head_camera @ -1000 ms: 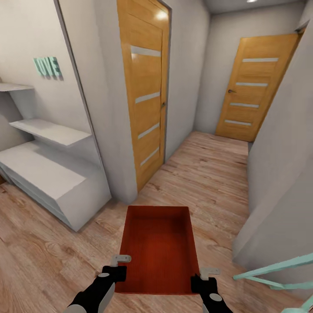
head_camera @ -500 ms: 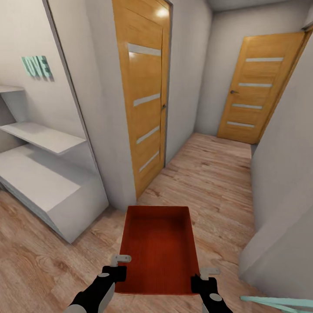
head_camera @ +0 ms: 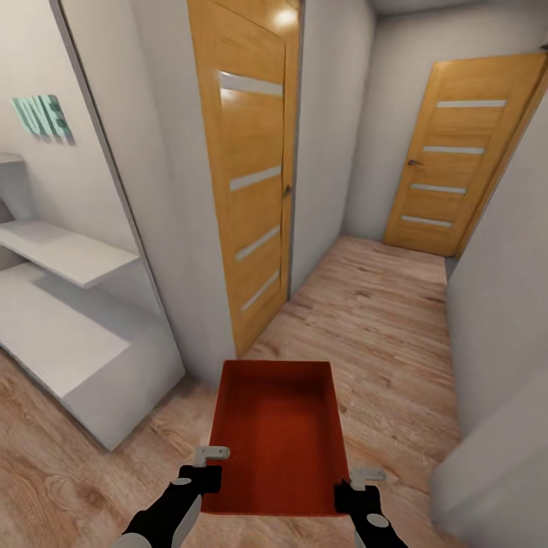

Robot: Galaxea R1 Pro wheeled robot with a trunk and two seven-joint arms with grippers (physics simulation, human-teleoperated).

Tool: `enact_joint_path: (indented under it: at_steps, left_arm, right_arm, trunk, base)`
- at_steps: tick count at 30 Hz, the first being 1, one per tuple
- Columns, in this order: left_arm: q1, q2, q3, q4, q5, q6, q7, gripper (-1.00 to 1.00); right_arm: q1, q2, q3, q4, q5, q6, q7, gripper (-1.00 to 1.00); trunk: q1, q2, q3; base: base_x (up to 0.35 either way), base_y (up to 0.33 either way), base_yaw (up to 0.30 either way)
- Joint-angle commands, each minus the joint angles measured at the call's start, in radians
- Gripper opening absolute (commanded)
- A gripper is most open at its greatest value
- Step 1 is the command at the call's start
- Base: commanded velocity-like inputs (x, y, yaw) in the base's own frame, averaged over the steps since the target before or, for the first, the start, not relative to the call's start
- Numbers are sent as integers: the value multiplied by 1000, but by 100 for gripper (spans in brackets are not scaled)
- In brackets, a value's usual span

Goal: Move the two storage containers from the living room to the garage. In the garage, place one container on the floor and stack the other container on top of it (either order is fine).

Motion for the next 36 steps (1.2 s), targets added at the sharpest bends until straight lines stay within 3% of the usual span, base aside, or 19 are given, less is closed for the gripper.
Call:
enact_joint_path:
  at_steps: [1,9,36]
  left_arm:
    - [-1,-7,-11,-5,-1,6,-32,-100]
    - [-1,-7,-11,-5,-1,5,-32,-100]
    - [-1,-7,-11,-5,-1,4,-32,-100]
  right_arm:
    - [0,2,-9,4,3,13,-16,-100]
    - [0,2,-9,4,3,13,-16,-100]
    - [0,2,-9,4,3,13,-17,-100]
  trunk:
    - [1,-1,-1]
    - [1,-1,-1]
    - [1,-1,-1]
  base:
    - [334,0,0]
    - [244,0,0]
    - [7,0,-20]
